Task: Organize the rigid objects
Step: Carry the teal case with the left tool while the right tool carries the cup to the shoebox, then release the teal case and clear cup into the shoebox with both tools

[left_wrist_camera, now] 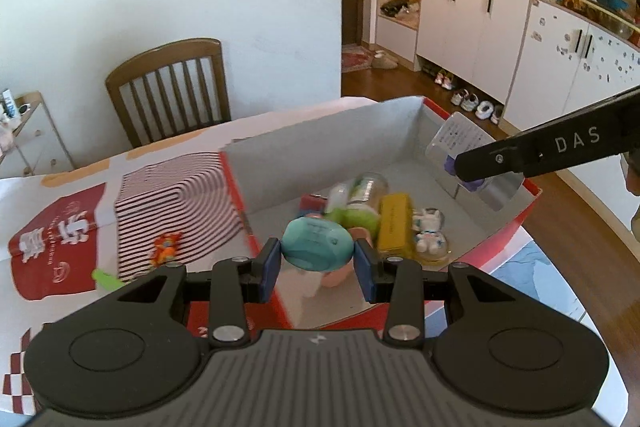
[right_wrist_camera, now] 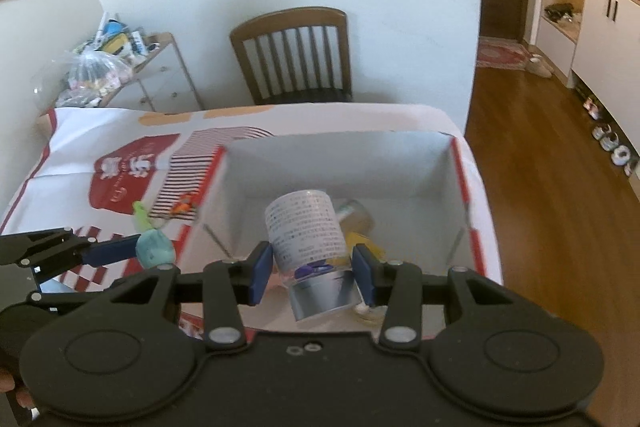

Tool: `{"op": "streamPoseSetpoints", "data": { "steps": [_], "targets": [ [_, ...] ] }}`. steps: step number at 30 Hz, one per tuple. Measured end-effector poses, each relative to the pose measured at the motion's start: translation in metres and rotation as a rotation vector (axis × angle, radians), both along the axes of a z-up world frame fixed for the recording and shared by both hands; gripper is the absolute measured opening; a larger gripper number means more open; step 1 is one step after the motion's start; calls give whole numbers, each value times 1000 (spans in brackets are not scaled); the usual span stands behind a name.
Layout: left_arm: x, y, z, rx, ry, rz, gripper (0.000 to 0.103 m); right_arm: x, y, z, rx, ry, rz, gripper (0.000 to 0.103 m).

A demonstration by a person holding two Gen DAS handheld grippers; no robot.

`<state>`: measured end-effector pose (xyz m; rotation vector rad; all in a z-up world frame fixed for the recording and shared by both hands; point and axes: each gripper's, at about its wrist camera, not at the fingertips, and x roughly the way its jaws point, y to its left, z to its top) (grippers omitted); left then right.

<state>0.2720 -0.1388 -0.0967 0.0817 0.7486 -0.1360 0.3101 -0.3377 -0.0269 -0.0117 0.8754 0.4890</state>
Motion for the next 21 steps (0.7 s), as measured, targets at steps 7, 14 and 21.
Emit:
{"op": "streamPoseSetpoints", "data": {
  "steps": [7, 14, 21],
  "targets": [
    [36, -18, -14, 37, 26, -15, 39, 9, -21, -13, -31, 11, 7, 43],
    [75, -34, -28, 64, 60, -28, 39, 18, -25, -26, -73, 6, 37, 43],
    [108, -45, -45, 49, 102, -40, 39, 34, -13, -51, -172, -12, 93, 43]
  ]
}}
